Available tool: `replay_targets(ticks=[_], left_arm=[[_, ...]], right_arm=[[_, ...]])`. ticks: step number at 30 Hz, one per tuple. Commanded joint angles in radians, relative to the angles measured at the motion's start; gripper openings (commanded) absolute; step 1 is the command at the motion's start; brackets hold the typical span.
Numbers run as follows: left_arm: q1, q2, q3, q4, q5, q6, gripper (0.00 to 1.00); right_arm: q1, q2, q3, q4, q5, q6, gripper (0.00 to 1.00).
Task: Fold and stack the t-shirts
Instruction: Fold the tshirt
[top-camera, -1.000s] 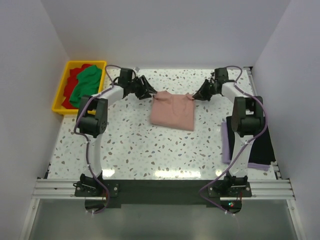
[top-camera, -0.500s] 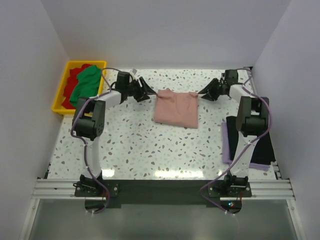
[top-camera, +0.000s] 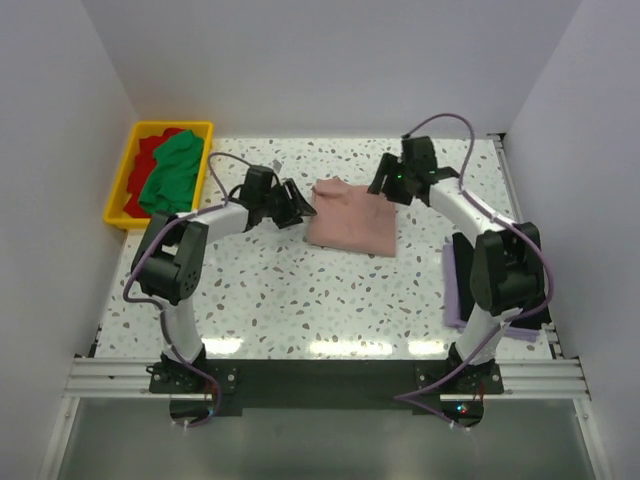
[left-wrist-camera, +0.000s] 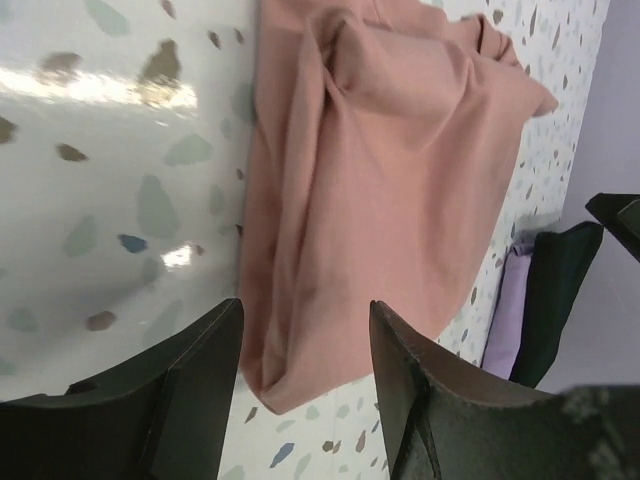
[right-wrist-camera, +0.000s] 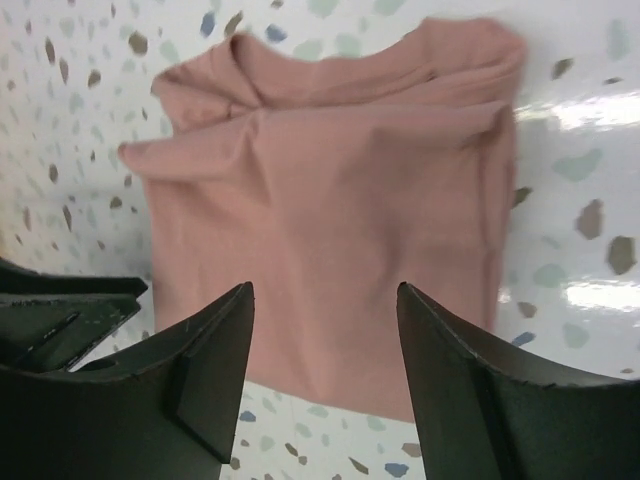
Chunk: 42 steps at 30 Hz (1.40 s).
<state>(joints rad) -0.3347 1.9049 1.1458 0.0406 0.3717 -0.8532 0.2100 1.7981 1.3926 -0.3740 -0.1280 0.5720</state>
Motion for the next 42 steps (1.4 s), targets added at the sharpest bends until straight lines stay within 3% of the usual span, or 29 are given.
replay_targets(ticks=[1, 7, 14, 20, 25, 31, 33, 37, 42], left_arm=[[-0.059, -0.006, -0.004, 0.025, -0.048, 0.011, 0.58], [-0.107, -0.012, -0.043, 0.05, -0.073, -0.013, 0.54], [-0.161, -0.052, -0.103, 0.051, -0.054, -0.063, 0.25], [-0.185, -0.19, -0.259, 0.084, -0.033, -0.141, 0.17], [-0.237, -0.365, -0.392, 0.061, -0.039, -0.17, 0.17], [-0.259, -0.526, -0.42, -0.099, -0.144, -0.109, 0.42], [-0.25, -0.515, -0.339, -0.196, -0.218, -0.051, 0.46], [-0.221, -0.44, -0.224, -0.231, -0.251, 0.009, 0.44], [-0.193, -0.292, -0.08, -0.254, -0.266, 0.055, 0.4]], right_arm=[[0.127, 0.009, -0.017, -0.066, 0.227, -0.096, 0.63], [0.219, 0.118, 0.019, -0.088, 0.315, -0.141, 0.64], [0.268, 0.153, -0.015, -0.12, 0.314, -0.161, 0.64], [0.324, 0.039, -0.156, -0.134, 0.275, -0.159, 0.64], [0.382, -0.124, -0.345, -0.131, 0.237, -0.133, 0.64], [0.394, -0.299, -0.419, -0.112, 0.179, -0.141, 0.69], [0.39, -0.321, -0.374, -0.123, 0.186, -0.141, 0.7], [0.365, -0.329, -0.287, -0.157, 0.269, -0.129, 0.69], [0.201, -0.278, -0.198, -0.166, 0.234, -0.121, 0.67]])
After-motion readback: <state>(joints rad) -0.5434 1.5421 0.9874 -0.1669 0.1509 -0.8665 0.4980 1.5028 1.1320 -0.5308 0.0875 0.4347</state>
